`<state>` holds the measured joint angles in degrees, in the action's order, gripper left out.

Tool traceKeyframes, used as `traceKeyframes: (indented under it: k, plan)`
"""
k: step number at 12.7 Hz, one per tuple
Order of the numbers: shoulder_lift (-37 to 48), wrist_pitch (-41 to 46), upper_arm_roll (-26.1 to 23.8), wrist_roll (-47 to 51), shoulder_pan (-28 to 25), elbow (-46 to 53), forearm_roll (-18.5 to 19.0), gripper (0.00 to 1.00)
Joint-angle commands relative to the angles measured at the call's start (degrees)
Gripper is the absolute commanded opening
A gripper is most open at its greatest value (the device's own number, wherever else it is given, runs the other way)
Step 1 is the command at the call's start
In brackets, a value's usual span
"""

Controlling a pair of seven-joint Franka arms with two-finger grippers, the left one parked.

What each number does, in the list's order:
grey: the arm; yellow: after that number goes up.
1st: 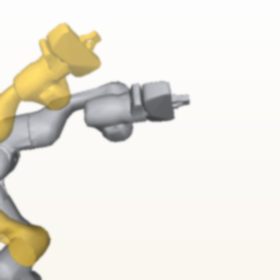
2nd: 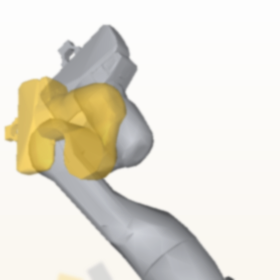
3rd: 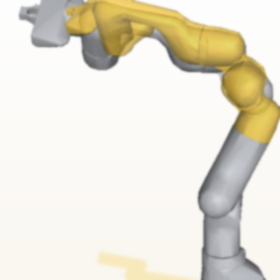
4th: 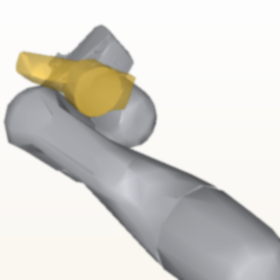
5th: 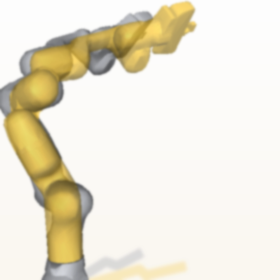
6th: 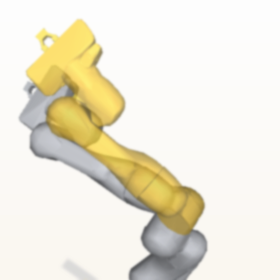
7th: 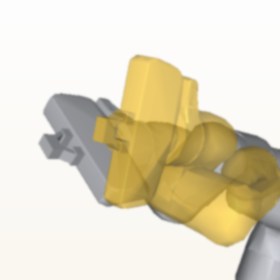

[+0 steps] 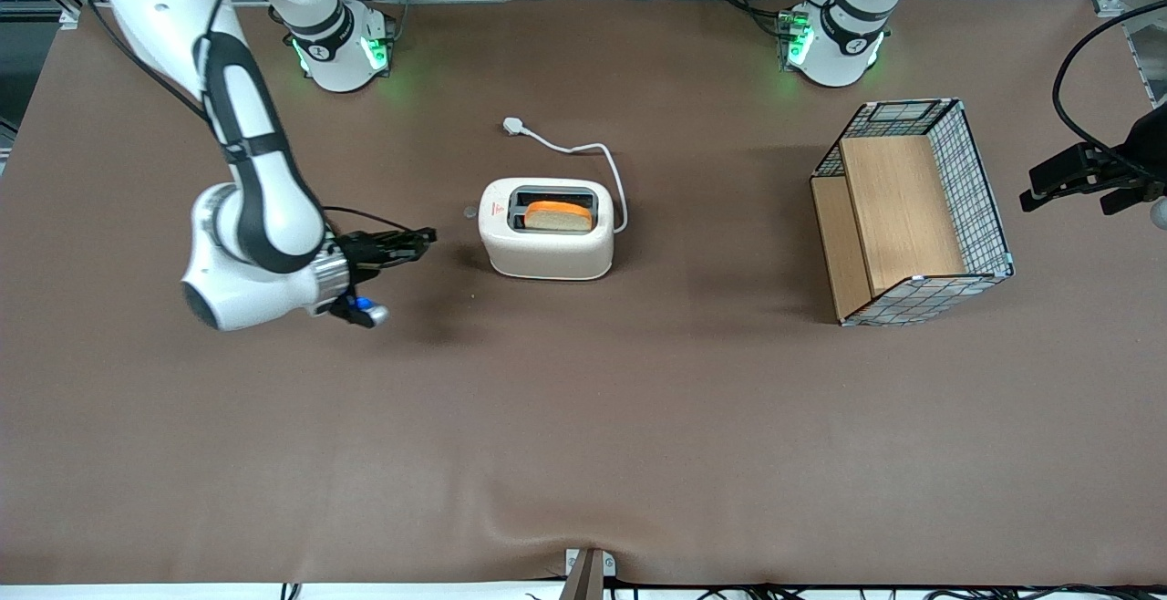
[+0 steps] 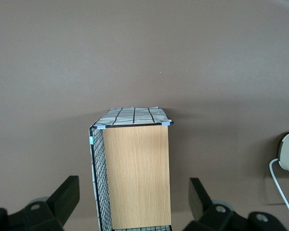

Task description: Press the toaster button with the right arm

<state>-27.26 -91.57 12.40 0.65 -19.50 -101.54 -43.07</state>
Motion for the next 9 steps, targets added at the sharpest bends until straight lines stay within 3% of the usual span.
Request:
traceKeyframes:
  k: [1, 4, 7, 9]
  plan:
    - [0.71, 2.10, 0.78, 1.10, 0.34, 4.15, 4.82, 1.00]
    - [2.99, 2.02, 4.03, 0.75, 0.34, 5.39, 9.04, 1.00]
    - [8.08, -0.18, 5.36, 0.31, 0.43, 5.04, 20.26, 1.00]
    - [11.51, -0.36, 5.36, -0.30, 1.74, 4.95, 25.64, 1.00]
